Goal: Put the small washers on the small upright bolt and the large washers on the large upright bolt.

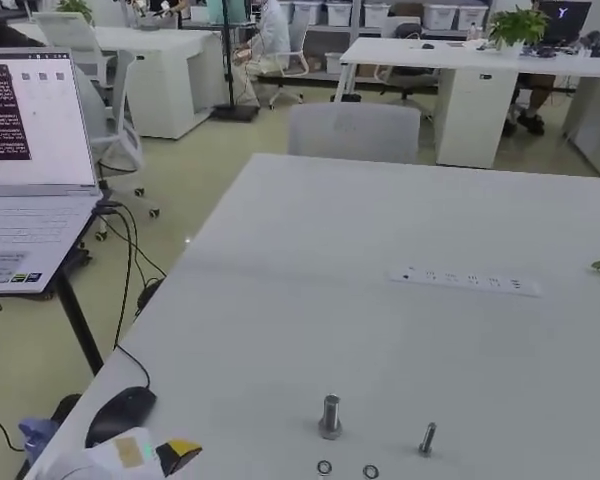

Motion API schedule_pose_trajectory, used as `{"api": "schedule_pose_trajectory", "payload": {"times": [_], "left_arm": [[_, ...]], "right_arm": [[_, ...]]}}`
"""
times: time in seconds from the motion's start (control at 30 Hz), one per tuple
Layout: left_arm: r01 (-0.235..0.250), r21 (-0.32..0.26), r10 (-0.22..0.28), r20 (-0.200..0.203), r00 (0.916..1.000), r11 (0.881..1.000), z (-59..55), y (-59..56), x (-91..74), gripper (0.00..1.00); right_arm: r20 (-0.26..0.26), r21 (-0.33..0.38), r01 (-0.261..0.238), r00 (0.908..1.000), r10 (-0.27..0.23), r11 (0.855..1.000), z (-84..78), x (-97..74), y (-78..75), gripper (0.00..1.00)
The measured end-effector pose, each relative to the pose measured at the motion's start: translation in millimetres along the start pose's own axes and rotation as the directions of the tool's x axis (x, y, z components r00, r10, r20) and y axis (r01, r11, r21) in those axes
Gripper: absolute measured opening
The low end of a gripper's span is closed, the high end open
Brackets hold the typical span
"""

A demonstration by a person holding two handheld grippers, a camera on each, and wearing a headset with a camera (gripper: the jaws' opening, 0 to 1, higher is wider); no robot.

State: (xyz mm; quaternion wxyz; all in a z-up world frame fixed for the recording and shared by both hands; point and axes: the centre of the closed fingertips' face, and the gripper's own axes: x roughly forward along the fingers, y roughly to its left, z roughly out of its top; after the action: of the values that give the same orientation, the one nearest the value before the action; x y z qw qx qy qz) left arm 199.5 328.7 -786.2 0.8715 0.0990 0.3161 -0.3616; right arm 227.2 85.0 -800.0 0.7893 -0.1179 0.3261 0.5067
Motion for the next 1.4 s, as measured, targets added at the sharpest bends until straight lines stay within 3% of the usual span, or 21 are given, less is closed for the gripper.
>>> {"api": "schedule_pose_trajectory", "payload": {"times": [0.37,0.77,1.4], "left_arm": [[0.032,0.025,-0.031,-0.024,0.9992,0.999,0.2,1.5,4.5,0.91],[0.043,0.021,-0.042,-0.010,0.9991,0.999,5.9,1.6,10.7,0.89],[0.057,0.042,-0.056,-0.018,0.9983,0.998,8.5,0.6,16.1,0.87]], "right_arm": [[-0.041,-0.019,-0.016,0.9991,0.015,1.000,4.5,15.1,-2.8,0.86],[-0.091,-0.080,-0.027,0.9957,0.019,0.996,12.1,25.2,-14.5,0.79],[-0.178,-0.183,-0.099,0.9819,0.066,0.978,21.0,45.1,-19.0,0.68]]}}
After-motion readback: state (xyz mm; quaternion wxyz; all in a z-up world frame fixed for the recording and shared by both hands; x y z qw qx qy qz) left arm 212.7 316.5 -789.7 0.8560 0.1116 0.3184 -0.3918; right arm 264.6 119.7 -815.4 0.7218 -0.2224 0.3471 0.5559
